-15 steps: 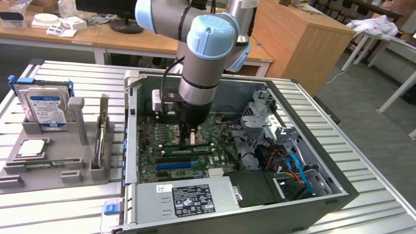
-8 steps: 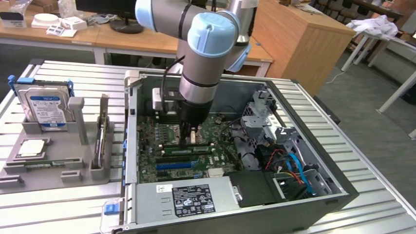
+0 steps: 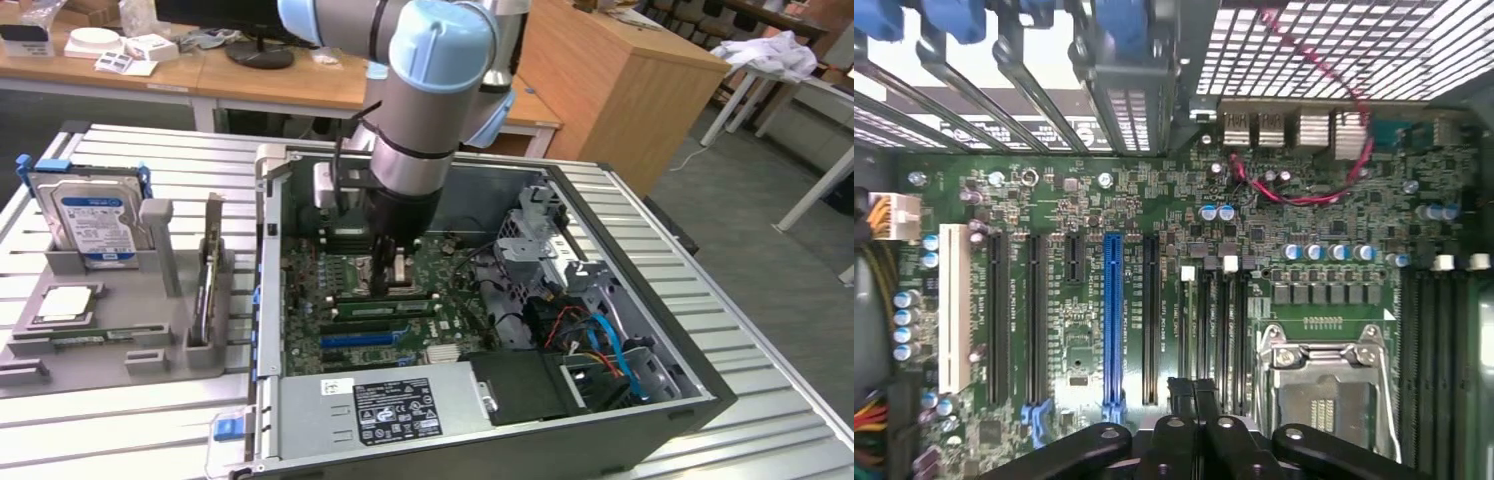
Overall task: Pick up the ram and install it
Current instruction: 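Press down the ram until it locks into place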
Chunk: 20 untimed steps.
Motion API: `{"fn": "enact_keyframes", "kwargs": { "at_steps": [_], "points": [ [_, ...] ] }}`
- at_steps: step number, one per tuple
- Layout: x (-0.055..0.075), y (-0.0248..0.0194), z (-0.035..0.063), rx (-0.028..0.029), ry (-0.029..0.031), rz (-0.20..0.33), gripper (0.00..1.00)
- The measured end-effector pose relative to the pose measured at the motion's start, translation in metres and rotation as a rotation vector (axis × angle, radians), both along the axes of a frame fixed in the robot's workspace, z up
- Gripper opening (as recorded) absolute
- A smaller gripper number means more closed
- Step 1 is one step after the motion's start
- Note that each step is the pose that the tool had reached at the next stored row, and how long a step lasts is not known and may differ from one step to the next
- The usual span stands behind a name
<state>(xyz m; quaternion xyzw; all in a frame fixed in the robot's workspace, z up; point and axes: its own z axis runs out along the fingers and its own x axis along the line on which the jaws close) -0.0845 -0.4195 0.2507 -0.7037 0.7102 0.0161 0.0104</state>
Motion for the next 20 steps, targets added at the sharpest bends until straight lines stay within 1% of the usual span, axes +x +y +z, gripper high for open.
{"fn": "enact_keyframes", "kwargs": {
  "at_steps": [13,20],
  "points": [
    [0.000,0.0000,0.0446,0.0000,0.0000,0.000,0.11],
    [0.000,0.0000,0.0630,0.0001,-0.0001,0.000,0.11]
  ]
}}
